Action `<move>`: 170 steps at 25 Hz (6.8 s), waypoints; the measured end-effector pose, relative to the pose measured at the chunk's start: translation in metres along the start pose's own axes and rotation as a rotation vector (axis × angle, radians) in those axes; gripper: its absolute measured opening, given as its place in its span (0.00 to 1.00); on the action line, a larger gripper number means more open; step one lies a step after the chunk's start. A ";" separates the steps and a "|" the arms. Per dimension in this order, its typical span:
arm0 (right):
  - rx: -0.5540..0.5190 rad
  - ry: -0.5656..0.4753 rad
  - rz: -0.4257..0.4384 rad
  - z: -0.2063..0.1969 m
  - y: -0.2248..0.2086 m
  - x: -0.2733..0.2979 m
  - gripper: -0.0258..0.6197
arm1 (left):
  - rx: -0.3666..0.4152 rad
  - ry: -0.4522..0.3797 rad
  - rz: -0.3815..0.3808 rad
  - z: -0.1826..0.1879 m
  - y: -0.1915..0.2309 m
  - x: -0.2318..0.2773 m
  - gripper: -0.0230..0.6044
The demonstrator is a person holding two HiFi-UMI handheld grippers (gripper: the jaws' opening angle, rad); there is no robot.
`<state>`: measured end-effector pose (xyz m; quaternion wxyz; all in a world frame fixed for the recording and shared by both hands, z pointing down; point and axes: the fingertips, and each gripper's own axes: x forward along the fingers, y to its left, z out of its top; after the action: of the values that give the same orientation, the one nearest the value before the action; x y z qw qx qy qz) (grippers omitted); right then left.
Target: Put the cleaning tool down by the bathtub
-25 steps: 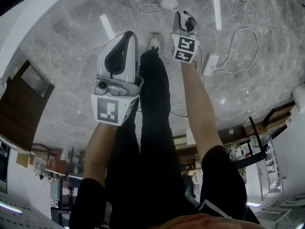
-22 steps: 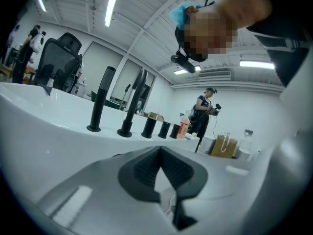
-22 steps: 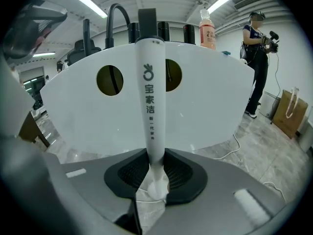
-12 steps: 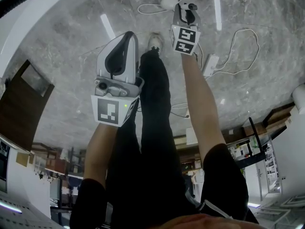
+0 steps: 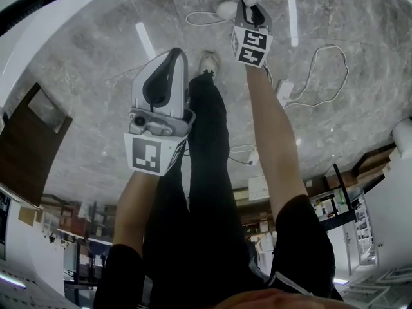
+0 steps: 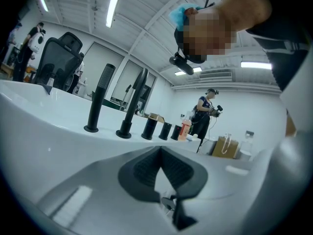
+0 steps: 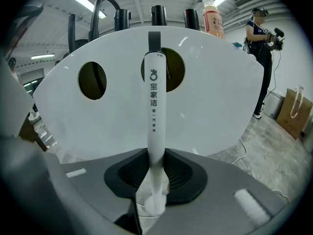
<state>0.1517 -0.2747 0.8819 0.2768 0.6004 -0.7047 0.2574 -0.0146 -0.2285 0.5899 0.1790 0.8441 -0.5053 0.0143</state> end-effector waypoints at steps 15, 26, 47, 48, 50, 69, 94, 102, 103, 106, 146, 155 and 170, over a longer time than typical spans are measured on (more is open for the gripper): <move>0.010 0.026 0.003 0.014 -0.010 0.038 0.18 | -0.012 -0.008 0.018 0.001 0.008 0.004 0.05; -0.001 0.061 0.012 0.021 -0.014 0.061 0.19 | -0.015 -0.009 0.027 -0.001 0.007 0.007 0.05; 0.020 0.066 0.000 0.024 -0.014 0.081 0.19 | -0.036 -0.010 0.053 -0.004 0.020 0.008 0.05; 0.021 0.067 -0.001 0.024 -0.014 0.081 0.19 | -0.038 -0.011 0.054 -0.004 0.020 0.008 0.05; 0.023 0.073 -0.007 0.023 -0.015 0.081 0.19 | -0.042 -0.011 0.057 -0.005 0.021 0.007 0.05; 0.027 0.110 -0.016 0.023 -0.015 0.080 0.22 | -0.048 -0.021 0.057 0.000 0.026 0.003 0.05; 0.037 0.139 -0.051 0.011 -0.013 0.040 0.16 | -0.071 -0.030 0.042 0.015 0.021 -0.019 0.05; 0.065 0.174 -0.053 0.003 -0.005 -0.001 0.04 | -0.081 -0.030 0.032 0.032 0.010 -0.038 0.05; 0.066 0.178 -0.048 0.002 -0.002 -0.007 0.04 | -0.080 -0.033 0.031 0.036 0.008 -0.041 0.05; 0.072 0.193 -0.044 -0.002 0.004 -0.026 0.04 | -0.078 -0.038 0.015 0.048 -0.002 -0.050 0.05; 0.167 -0.159 -0.048 0.205 0.133 -0.512 0.04 | -0.014 -0.119 -0.095 0.302 -0.109 -0.293 0.05; 0.194 -0.399 -0.069 0.260 0.160 -0.654 0.04 | 0.011 -0.160 -0.115 0.340 -0.123 -0.363 0.05; 0.133 -0.632 -0.105 0.270 0.197 -0.824 0.04 | 0.139 -0.232 -0.174 0.379 -0.177 -0.439 0.05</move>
<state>0.0390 0.1464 0.1072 0.0172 0.7028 -0.7056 0.0891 -0.1370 0.0992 0.0946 0.0611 0.8909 -0.4454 -0.0640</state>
